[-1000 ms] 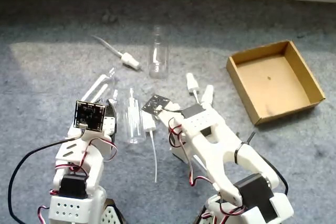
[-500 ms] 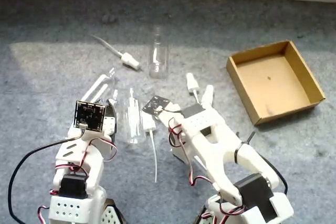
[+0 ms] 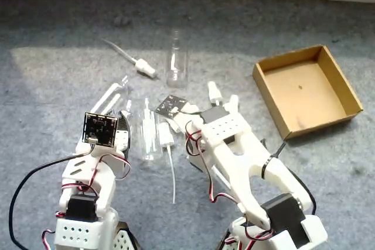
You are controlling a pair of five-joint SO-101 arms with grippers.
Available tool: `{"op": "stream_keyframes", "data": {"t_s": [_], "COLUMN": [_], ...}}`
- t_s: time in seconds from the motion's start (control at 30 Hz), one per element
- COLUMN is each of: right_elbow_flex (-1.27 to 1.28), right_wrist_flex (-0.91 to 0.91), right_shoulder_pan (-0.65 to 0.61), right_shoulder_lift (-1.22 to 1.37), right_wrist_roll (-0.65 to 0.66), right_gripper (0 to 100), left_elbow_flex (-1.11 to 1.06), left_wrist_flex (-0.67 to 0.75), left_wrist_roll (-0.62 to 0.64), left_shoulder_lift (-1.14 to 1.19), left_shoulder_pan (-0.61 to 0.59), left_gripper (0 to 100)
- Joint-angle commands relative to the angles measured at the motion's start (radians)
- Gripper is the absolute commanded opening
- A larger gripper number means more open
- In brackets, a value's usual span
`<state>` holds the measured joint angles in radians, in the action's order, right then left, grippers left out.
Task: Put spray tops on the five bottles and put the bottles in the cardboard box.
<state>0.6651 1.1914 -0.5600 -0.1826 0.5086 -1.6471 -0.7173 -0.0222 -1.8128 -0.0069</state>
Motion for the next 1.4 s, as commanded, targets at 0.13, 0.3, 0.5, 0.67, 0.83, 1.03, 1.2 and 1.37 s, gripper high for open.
{"op": "stream_keyframes", "data": {"t_s": [0.13,0.3,0.5,0.67,0.83,1.03,1.2,1.37], "right_elbow_flex": [0.025,0.025,0.027,0.025,0.024,0.022,0.022,0.024], "right_wrist_flex": [-0.056,-0.056,-0.062,-0.062,-0.056,-0.058,-0.061,-0.062], "right_shoulder_pan": [-0.010,-0.010,-0.010,-0.010,-0.004,-0.004,-0.002,-0.002], "right_shoulder_lift": [-0.018,-0.018,-0.018,-0.018,-0.019,-0.019,-0.021,-0.139], "right_wrist_roll": [0.012,0.012,0.012,0.012,0.006,0.005,0.005,0.005], "right_gripper": [29.7,29.6,18.0,15.9,12.4,12.2,12.2,12.2], "left_elbow_flex": [0.004,0.004,0.004,0.004,0.004,0.004,0.007,0.019], "left_wrist_flex": [0.014,0.014,0.014,0.014,0.012,0.011,0.011,-0.014], "left_wrist_roll": [-0.011,-0.011,-0.011,-0.011,-0.011,-0.011,-0.011,-0.011], "left_shoulder_lift": [-0.001,-0.001,-0.001,-0.001,-0.001,0.001,0.005,0.007], "left_shoulder_pan": [-0.008,-0.008,-0.008,-0.008,-0.008,-0.008,-0.008,0.002], "left_gripper": [1,1,1,1,1,1,0,0]}}
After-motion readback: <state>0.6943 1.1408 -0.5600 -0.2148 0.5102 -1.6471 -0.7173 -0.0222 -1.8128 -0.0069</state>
